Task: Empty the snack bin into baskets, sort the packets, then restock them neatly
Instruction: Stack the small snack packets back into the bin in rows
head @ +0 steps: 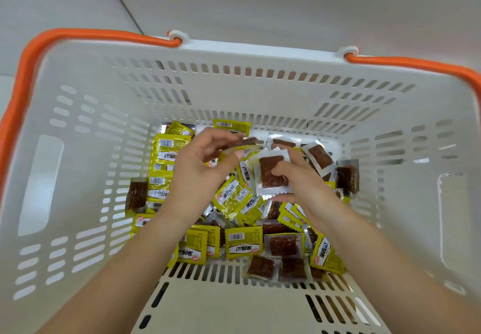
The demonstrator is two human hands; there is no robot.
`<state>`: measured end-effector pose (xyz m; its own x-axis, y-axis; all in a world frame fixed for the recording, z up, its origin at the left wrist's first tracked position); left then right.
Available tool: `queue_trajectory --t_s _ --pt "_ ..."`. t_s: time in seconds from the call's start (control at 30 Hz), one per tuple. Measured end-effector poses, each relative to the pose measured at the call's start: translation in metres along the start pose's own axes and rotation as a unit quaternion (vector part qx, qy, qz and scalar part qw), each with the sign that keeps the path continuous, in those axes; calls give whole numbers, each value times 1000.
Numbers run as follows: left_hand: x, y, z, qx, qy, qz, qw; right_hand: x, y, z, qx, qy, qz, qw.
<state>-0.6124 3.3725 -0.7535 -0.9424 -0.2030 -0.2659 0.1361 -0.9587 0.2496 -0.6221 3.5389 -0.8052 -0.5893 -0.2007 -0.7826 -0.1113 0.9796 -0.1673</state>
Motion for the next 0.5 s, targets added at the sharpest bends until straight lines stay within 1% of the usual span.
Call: queue_trajectory --t_s 0.1,0.2,0.23,0.33,0.43,0.5 --pt "-8 -19 7 92 -72 -60 991 -1 -6 3 73 -18 -42 996" --pt "-10 -27 5 168 -116 -77 976 -1 -7 2 151 -20 -66 986" --pt "-10 -29 6 181 -125 -82 972 -1 -8 2 164 -21 -78 983" --pt "-10 -34 12 200 -137 -104 965 -5 -15 -1 154 -16 -125 980" --pt "-13 -35 9 212 -99 -143 962 -3 -16 1 168 -16 -113 979" --pt "-13 -31 1 162 -30 -163 973 -1 -12 3 166 -10 -78 983"
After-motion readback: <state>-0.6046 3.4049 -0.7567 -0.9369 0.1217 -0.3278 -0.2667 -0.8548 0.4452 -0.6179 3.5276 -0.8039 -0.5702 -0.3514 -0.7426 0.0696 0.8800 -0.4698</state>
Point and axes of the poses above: each hand's wrist, its own x-axis towards the middle knuckle, its own y-axis out of the back of the hand, z = x × y, the point moved 8 cm from there along x, towards the middle knuckle, and after that the axes turned 10 degrees about x, right-handed, at the moved point
